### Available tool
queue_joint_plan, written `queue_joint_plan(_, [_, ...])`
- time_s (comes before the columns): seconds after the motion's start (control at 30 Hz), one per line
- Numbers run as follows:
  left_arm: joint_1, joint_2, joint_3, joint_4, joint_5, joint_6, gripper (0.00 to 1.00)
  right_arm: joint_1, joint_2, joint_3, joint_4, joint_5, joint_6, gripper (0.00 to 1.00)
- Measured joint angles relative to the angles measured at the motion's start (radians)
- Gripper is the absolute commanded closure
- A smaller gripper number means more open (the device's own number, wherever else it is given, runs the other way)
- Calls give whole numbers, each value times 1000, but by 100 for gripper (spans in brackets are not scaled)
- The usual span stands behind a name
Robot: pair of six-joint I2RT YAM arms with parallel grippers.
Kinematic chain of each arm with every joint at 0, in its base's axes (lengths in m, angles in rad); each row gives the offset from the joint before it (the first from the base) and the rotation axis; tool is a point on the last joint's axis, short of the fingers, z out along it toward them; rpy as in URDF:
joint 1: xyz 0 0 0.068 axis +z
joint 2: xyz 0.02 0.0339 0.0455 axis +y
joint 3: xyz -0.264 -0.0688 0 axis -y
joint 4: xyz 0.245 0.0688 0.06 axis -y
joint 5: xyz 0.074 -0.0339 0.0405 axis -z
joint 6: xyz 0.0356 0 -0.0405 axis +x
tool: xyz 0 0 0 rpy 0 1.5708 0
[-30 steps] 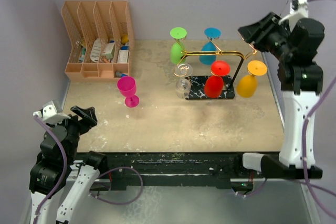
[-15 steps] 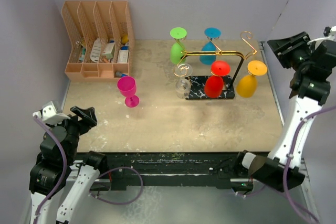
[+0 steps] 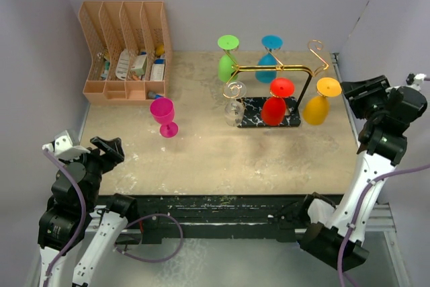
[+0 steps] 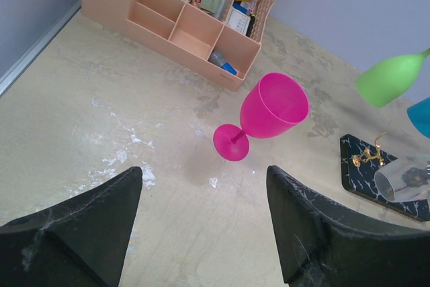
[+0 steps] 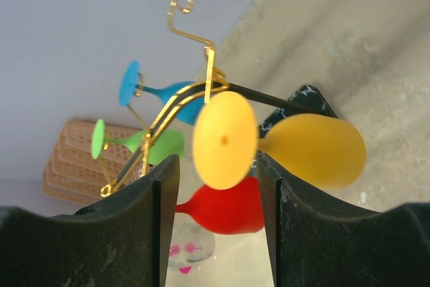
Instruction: Take the wine glass off the wine glass rack
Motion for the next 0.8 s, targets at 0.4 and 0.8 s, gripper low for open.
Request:
queue_joint_plan(0.4, [0, -1, 0, 0, -8, 0, 23, -13, 5, -137, 37, -38, 31, 50])
queue_joint_plan(0.8, [0, -3, 0, 0, -23, 0, 23, -13, 38, -154, 138, -70, 60, 55])
